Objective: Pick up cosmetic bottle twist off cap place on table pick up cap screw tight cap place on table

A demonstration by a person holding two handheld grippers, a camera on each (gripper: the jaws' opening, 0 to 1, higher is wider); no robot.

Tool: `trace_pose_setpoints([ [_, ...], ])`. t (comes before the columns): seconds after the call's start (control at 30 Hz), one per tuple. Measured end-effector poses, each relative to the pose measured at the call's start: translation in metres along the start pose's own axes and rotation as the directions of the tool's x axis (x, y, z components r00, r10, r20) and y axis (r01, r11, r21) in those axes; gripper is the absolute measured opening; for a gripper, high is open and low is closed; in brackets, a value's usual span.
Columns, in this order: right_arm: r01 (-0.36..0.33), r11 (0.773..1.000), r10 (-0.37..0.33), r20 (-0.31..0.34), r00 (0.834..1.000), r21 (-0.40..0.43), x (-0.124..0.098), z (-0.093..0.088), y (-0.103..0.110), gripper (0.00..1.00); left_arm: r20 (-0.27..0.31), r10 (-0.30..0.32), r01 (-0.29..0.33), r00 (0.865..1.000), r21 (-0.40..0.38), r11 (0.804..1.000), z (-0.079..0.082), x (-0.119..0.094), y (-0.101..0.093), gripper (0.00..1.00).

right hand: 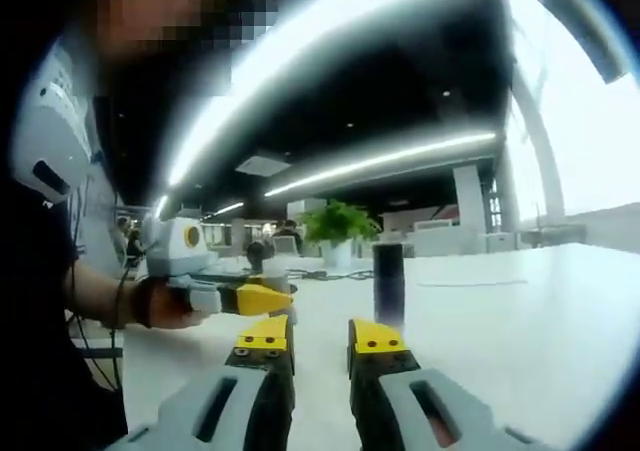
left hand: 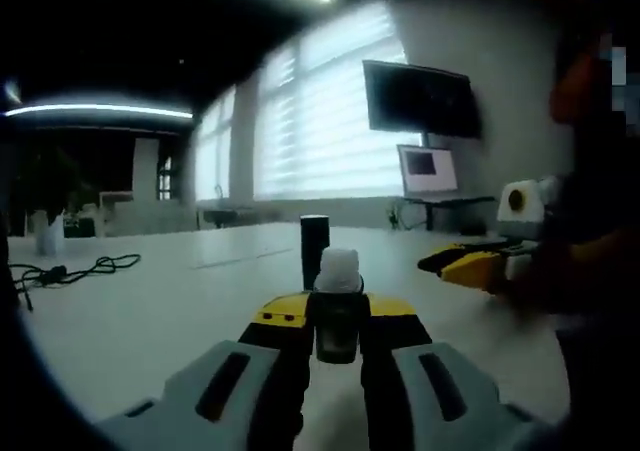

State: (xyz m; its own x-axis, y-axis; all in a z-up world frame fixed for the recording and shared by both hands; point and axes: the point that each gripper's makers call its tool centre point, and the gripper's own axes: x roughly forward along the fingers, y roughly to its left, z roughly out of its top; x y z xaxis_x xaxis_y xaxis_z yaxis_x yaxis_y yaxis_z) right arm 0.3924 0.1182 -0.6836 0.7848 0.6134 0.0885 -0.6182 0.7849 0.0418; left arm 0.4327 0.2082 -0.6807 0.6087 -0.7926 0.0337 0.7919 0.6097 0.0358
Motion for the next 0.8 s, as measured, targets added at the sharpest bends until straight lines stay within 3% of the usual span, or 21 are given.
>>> trace_pose_setpoints([
  [0.17, 0.001, 1.000, -0.001, -0.001, 1.000, 0.004, 0.000, 0.000, -0.001, 0.15, -0.012, -0.047, 0.046, 0.999, -0.037, 0.998, -0.005, -0.011, -0.007, 0.09],
  [0.3, 0.004, 1.000, -0.004, -0.006, 1.000, 0.000, 0.001, -0.001, -0.001, 0.15, 0.008, -0.136, 0.136, 0.991, -0.013, 0.991, -0.001, -0.018, -0.028, 0.09],
  [0.6, 0.041, 0.999, -0.040, -0.033, 0.999, 0.005, 0.002, -0.006, -0.008, 0.15, 0.006, -0.192, 0.192, 0.981, -0.066, 0.979, -0.005, -0.028, -0.050, 0.09],
  [0.67, 0.051, 0.999, -0.051, -0.041, 0.998, 0.005, 0.003, -0.007, -0.010, 0.16, 0.014, -0.222, 0.222, 0.975, -0.104, 0.969, -0.003, -0.030, -0.056, 0.09],
  [0.8, 0.098, 0.995, -0.098, -0.063, 0.993, -0.004, 0.005, -0.011, -0.018, 0.17, 0.005, -0.277, 0.276, 0.961, -0.107, 0.955, -0.006, -0.035, -0.066, 0.09],
])
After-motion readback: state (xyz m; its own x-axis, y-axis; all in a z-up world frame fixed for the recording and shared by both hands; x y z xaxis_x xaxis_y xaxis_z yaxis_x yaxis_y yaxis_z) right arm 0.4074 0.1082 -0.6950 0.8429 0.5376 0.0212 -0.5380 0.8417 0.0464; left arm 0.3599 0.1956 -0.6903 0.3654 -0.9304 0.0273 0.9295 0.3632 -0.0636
